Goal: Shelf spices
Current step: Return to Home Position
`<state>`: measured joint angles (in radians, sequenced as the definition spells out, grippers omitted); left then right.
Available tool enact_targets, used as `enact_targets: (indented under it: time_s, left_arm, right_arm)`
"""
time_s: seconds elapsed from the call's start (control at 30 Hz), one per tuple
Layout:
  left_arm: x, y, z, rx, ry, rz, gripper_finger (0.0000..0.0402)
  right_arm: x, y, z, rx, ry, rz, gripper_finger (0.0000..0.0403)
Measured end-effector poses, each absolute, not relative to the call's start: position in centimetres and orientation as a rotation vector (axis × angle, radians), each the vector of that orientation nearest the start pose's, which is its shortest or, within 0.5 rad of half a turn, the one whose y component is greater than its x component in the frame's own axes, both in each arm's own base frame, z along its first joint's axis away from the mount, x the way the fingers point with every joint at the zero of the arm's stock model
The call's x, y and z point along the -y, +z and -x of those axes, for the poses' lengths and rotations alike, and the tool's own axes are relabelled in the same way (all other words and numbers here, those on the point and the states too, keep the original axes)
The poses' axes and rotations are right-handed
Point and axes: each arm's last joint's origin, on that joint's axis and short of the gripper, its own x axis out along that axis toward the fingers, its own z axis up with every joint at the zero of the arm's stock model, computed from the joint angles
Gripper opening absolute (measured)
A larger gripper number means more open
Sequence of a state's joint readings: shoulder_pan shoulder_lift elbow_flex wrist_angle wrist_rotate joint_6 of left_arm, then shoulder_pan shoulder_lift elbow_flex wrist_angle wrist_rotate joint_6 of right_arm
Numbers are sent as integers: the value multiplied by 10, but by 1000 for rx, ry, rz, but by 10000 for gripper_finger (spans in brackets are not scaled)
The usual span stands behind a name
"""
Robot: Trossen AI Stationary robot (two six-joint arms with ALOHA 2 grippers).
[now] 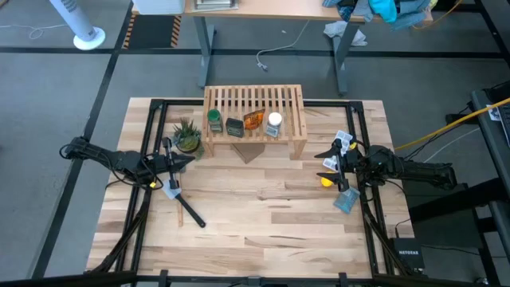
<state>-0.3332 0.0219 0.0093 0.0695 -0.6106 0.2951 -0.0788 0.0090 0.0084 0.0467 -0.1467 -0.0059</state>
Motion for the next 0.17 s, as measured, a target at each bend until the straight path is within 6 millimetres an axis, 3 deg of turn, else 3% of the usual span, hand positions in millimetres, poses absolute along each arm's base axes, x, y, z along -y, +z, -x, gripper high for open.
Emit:
enact_targets:
  time_s: [0.17]
  left_arm:
    - [15, 171, -93, 10, 283, -267, 1]
  right_arm:
    - [3, 170, -97, 46, 68, 11, 307]
